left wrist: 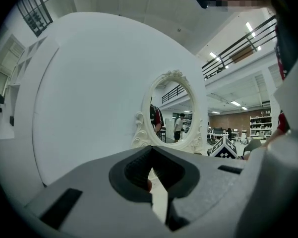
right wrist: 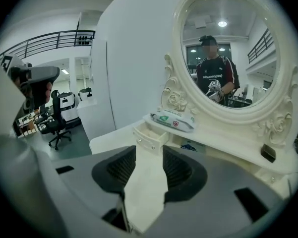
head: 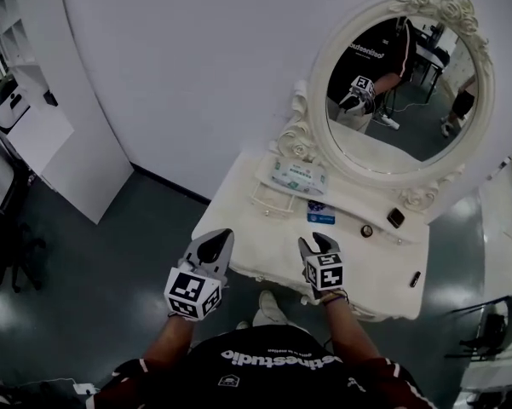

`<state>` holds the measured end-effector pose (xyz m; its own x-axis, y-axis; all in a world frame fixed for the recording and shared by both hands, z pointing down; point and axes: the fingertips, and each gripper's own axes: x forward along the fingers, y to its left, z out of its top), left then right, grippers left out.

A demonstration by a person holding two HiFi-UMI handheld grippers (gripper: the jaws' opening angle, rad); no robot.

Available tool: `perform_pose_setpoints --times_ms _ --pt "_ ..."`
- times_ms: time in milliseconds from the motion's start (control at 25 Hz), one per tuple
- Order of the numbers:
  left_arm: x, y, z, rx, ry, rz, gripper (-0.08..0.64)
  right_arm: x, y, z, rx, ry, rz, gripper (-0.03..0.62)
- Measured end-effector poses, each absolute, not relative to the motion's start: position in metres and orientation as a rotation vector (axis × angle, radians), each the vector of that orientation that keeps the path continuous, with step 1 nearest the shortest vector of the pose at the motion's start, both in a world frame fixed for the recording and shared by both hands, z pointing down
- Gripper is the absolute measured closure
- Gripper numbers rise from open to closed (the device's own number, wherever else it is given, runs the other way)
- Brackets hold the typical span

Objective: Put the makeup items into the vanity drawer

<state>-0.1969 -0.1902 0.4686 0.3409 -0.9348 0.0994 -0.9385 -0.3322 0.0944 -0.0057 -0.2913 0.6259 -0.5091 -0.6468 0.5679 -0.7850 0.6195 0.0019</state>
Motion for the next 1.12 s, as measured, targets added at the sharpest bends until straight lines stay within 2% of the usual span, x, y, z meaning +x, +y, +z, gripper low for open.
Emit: perform_pose_setpoints --times_ms 640,1120 --pt "-0.104 -0.186 0.462 2.677 -1.41 0.032 0.554 0.084 -0.227 0.59 1.387 -2.267 0.387 0.429" --pt "-0.053 -0.187 0.449 2.716 -1.368 0.03 0.554 0.147 -0.207 0.556 1.529 -2.308 0.392 0.43"
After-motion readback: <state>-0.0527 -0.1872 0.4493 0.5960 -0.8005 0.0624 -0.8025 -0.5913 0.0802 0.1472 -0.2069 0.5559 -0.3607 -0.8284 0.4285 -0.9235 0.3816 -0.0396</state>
